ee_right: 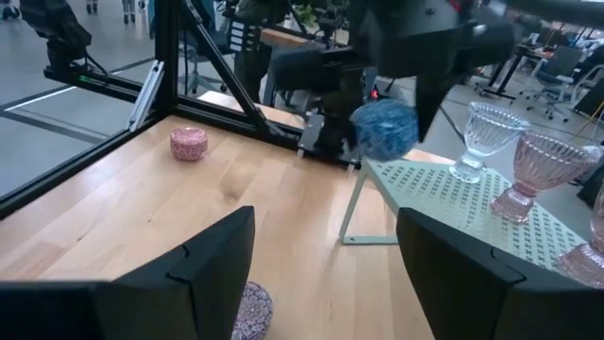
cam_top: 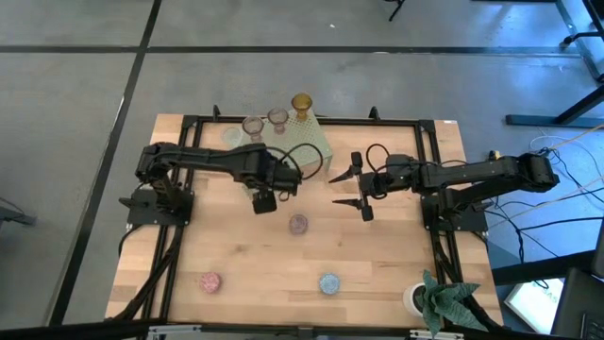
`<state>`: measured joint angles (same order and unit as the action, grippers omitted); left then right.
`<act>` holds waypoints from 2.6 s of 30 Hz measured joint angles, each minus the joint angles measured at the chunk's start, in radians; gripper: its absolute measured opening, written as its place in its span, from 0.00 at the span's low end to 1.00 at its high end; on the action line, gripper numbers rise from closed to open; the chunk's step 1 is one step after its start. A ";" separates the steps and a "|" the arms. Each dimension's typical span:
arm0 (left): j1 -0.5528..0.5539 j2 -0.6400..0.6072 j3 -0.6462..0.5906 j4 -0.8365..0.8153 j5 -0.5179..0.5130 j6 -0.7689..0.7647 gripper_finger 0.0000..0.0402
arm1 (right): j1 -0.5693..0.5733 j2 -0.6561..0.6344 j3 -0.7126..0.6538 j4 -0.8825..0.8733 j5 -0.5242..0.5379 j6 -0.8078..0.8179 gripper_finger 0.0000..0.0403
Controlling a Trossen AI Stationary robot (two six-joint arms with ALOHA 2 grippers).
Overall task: Pick & Place candle stick holders
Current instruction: Put the blue scented candle on the shelf
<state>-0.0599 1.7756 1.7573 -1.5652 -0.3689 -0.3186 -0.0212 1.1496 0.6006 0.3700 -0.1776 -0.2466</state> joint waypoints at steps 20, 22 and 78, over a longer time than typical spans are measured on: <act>0.044 -0.015 -0.075 -0.007 -0.031 0.187 0.76 | 0.000 0.000 0.000 -0.009 0.000 0.008 0.66; 0.044 -0.024 -0.089 -0.005 -0.024 0.197 0.76 | 0.000 0.000 0.000 -0.009 -0.001 0.008 0.66; 0.267 -0.371 -0.517 0.415 0.107 0.384 0.76 | 0.000 0.000 0.000 -0.031 -0.008 -0.004 0.66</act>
<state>0.2073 1.4049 1.2404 -1.1503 -0.2617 0.0650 -0.0209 1.1496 0.6006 0.3394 -0.1852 -0.2503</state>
